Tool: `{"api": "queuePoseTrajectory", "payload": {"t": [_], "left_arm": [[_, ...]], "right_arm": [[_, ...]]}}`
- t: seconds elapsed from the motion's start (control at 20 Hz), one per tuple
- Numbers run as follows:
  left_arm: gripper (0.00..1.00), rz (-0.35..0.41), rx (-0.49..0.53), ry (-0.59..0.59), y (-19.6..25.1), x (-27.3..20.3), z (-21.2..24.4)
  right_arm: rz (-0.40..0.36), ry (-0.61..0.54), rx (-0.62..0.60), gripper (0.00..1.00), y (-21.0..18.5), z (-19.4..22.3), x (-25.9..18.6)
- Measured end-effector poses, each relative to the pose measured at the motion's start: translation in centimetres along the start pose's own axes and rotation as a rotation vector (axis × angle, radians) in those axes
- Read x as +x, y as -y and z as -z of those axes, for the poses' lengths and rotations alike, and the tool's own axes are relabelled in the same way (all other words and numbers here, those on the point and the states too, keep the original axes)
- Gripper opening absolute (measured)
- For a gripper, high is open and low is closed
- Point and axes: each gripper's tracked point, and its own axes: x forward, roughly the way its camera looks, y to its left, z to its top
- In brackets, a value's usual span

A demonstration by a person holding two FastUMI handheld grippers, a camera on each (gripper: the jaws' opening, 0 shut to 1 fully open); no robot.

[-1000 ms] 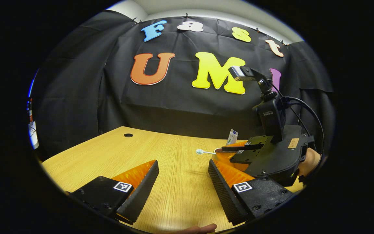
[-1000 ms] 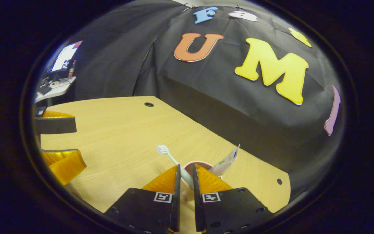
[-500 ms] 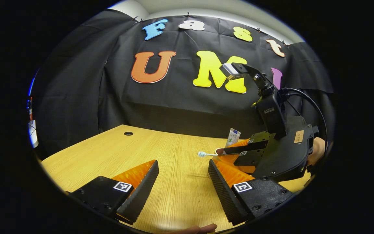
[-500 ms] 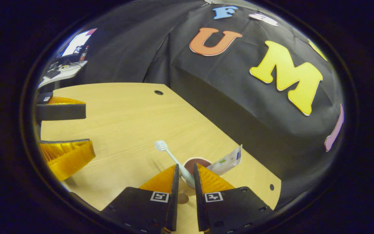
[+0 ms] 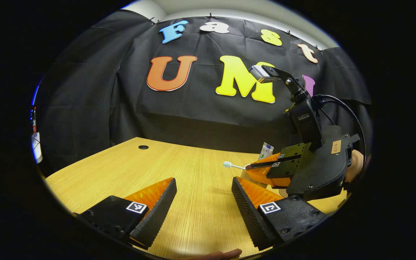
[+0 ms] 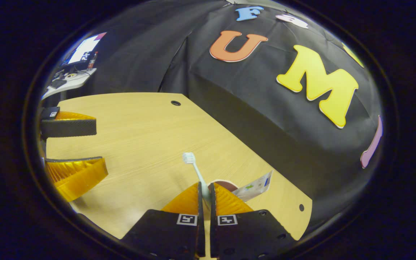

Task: Put the toothbrush and toothpaste on the desktop into the cup, then pick up the cup and place it on the coaster on the desktop.

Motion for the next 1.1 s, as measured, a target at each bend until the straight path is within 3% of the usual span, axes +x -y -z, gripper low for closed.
{"api": "queuePoseTrajectory", "payload": {"t": [0.05,0.4,0.7,1.1], "left_arm": [[0.97,0.0,-0.001,-0.002,0.1,0.0,0.1],[0.97,-0.003,0.002,0.003,-0.2,-0.1,-0.2],[0.97,0.003,-0.011,-0.009,0.0,0.1,0.2],[0.97,0.01,0.0,-0.013,0.4,0.2,0.6]], "right_arm": [[-0.014,-0.007,0.013,0.0,-0.2,0.1,-0.1],[-0.009,0.029,0.104,0.01,0.8,-0.2,-0.8],[-0.013,0.256,0.349,0.0,3.5,-4.3,-3.6],[0.051,0.517,0.654,0.0,6.4,-8.9,-3.9]]}}
